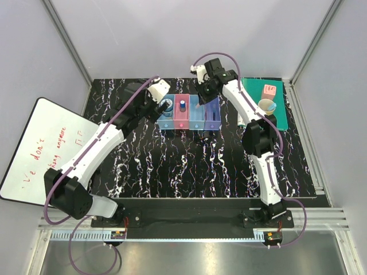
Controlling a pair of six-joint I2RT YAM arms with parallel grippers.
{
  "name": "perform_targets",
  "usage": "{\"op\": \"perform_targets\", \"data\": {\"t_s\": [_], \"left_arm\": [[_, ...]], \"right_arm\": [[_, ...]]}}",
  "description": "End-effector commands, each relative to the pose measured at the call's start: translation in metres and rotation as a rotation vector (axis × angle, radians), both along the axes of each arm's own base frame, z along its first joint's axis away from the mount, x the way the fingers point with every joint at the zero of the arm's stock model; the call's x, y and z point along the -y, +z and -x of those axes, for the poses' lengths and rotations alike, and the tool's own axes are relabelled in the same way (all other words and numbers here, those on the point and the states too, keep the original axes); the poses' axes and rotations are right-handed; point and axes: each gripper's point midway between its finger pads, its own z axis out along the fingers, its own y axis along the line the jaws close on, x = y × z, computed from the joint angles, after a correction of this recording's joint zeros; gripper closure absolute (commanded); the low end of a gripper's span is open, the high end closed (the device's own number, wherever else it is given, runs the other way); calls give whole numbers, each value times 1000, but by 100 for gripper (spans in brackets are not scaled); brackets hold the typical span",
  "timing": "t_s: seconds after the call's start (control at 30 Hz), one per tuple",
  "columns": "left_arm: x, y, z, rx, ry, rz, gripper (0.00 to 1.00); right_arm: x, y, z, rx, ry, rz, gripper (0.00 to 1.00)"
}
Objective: Sort the stationery into containers
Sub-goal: Place the pen in the storage box.
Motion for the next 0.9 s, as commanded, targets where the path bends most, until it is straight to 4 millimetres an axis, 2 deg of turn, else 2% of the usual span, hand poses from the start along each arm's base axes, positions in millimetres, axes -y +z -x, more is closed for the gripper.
{"op": "perform_targets", "data": {"t_s": [0.0,0.17,0.4,0.57,0.63,0.67,0.8,0.87], "left_arm": [[-3,13,-4,42,0,3,1],[1,15,-7,42,-11,15,1],[2,12,-7,38,-23,7,1],[4,8,-8,28,-33,7,1],[4,6,-8,22,-35,9,1],[5,5,-8,18,-36,12,1],[6,2,-6,11,-40,18,1],[6,0,-6,7,-40,19,1]], "right_arm": [[-15,18,-5,61,11,-25,100],[-18,2,10,17,43,0,100],[-24,-4,39,-53,143,-2,100],[-24,-4,41,-48,169,16,100],[-24,-6,38,-41,163,28,83],[-22,-7,35,-31,159,41,62],[-18,-1,14,50,110,88,39],[-19,11,2,112,91,93,34]]}}
